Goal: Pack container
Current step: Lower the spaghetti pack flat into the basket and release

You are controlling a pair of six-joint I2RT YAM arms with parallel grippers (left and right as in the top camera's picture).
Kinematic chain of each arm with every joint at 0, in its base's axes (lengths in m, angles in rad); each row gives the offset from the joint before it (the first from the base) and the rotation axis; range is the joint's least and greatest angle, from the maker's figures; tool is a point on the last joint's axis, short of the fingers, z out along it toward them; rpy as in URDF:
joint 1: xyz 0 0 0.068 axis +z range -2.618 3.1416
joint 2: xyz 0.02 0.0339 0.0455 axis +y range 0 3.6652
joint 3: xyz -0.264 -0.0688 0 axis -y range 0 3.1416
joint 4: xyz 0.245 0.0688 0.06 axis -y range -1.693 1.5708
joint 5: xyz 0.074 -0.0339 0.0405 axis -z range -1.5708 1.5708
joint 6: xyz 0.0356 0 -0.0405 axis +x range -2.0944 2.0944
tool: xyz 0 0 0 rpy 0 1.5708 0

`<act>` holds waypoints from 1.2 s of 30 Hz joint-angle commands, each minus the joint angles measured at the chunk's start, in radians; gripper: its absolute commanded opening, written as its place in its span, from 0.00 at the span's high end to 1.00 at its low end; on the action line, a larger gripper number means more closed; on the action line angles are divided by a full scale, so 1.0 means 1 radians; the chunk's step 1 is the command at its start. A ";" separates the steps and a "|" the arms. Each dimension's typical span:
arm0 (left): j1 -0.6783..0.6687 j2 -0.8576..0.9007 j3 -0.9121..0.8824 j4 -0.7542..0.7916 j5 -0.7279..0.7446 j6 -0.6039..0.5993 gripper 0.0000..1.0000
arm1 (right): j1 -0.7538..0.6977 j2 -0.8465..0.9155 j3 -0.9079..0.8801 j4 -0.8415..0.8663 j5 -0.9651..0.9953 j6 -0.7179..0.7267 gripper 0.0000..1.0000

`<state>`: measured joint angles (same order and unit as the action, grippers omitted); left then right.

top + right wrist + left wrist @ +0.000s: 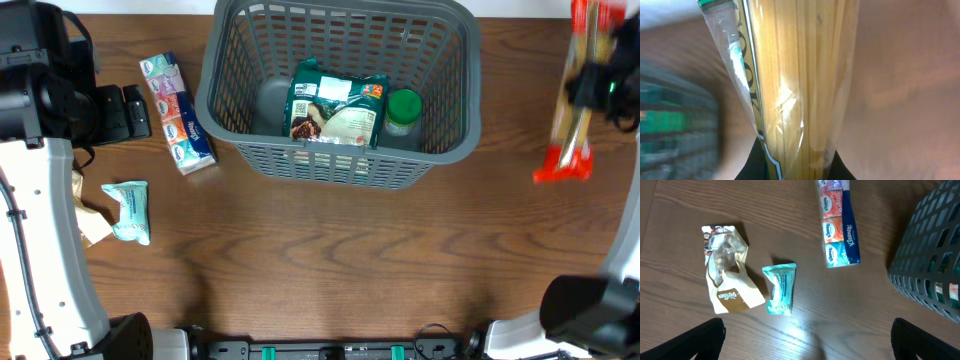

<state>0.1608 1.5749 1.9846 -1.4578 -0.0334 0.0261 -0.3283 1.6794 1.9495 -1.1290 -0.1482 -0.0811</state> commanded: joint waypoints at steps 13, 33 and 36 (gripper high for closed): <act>0.003 0.002 -0.005 -0.001 0.000 0.006 0.01 | 0.615 -0.002 0.259 0.132 -0.111 -0.689 0.98; 0.003 0.002 -0.005 -0.005 0.000 0.006 0.01 | 0.696 0.472 0.257 -0.097 -0.119 -0.878 0.99; 0.003 0.002 -0.005 -0.005 0.000 0.006 0.01 | 0.696 0.482 0.256 -0.098 -0.119 -0.877 0.93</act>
<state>0.1608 1.5749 1.9846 -1.4593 -0.0330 0.0261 0.3580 2.1944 2.1735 -1.2369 -0.2195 -0.9398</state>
